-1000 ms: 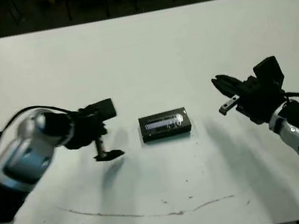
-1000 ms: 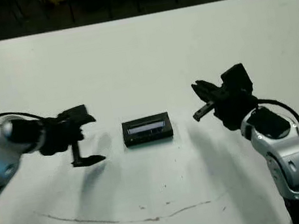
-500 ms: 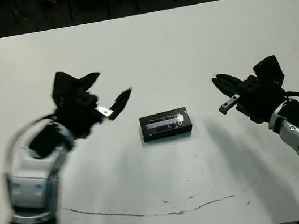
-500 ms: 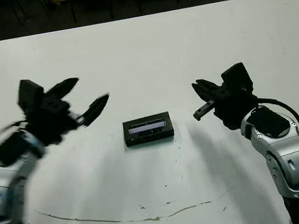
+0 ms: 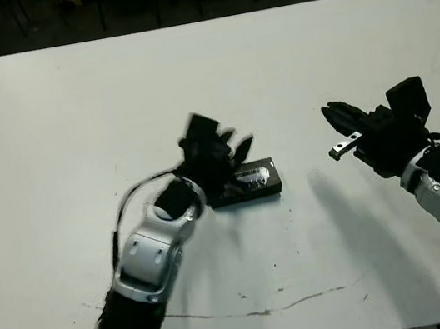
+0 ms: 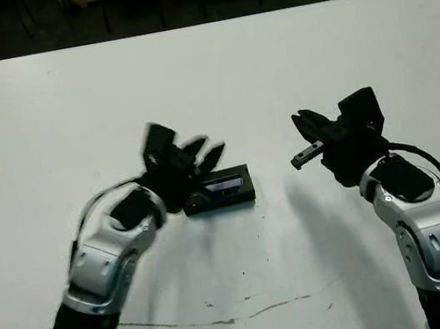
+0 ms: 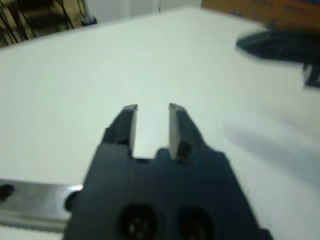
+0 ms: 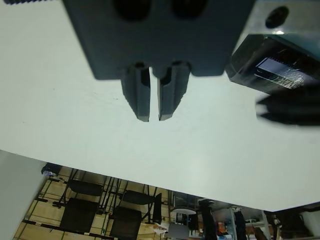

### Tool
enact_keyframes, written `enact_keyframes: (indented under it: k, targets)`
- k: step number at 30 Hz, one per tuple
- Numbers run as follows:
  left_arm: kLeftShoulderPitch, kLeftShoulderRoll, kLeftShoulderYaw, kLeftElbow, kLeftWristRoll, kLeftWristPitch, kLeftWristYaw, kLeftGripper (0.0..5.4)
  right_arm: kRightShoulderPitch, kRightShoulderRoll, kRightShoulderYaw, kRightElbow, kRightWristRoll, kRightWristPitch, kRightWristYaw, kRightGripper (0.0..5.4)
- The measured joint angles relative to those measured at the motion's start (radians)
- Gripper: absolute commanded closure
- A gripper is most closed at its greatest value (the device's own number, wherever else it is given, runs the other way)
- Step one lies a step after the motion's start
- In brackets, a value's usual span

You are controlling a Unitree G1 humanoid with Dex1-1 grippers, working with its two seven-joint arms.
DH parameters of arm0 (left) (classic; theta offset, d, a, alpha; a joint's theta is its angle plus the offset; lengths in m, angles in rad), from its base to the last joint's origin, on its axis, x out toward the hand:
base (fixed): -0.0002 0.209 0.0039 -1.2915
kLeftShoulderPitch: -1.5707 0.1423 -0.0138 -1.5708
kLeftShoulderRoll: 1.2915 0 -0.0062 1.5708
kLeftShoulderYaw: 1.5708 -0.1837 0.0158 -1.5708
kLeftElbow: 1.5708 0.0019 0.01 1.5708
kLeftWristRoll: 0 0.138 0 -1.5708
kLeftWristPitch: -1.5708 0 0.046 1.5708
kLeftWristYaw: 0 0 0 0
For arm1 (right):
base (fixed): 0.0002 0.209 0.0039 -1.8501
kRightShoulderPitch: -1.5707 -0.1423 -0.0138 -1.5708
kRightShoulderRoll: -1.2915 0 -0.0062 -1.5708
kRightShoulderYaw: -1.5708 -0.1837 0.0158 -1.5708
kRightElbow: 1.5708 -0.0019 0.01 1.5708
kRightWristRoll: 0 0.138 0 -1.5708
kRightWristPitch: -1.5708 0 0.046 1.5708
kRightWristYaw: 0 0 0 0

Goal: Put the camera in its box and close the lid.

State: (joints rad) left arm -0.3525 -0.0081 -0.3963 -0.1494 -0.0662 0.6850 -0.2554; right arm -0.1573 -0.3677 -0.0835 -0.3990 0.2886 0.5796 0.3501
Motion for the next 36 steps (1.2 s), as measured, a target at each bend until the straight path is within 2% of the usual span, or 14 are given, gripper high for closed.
enact_keyframes:
  k: [2,6,17,23,26,31,36]
  targets:
    - [0.000,-0.001,-0.043,0.016,0.027,0.022,0.000,5.39,0.000,0.002,-0.002,0.000,0.008,0.000,0.000,5.40]
    - [-0.003,0.000,-0.102,0.017,0.057,0.038,-0.008,5.39,0.000,0.004,0.001,-0.011,0.009,0.005,-0.008,5.40]
    - [-0.002,0.017,-0.109,0.022,0.069,0.043,-0.052,5.39,0.007,0.010,0.011,-0.024,0.003,0.018,-0.019,5.40]
    - [0.008,0.046,-0.100,0.056,0.074,-0.047,-0.079,5.39,0.011,0.011,0.024,-0.029,-0.003,0.017,-0.019,5.40]
    - [0.062,0.065,-0.027,0.010,0.032,-0.074,-0.102,5.39,0.019,0.014,0.024,-0.042,-0.003,0.021,-0.022,5.40]
    - [0.207,0.135,0.172,-0.192,-0.058,-0.082,-0.106,5.39,0.033,0.020,0.025,-0.068,-0.001,0.021,-0.030,5.40]
    - [0.278,0.140,0.388,-0.349,-0.174,-0.181,-0.097,5.39,0.059,0.056,0.040,-0.085,-0.008,-0.030,-0.047,5.40]
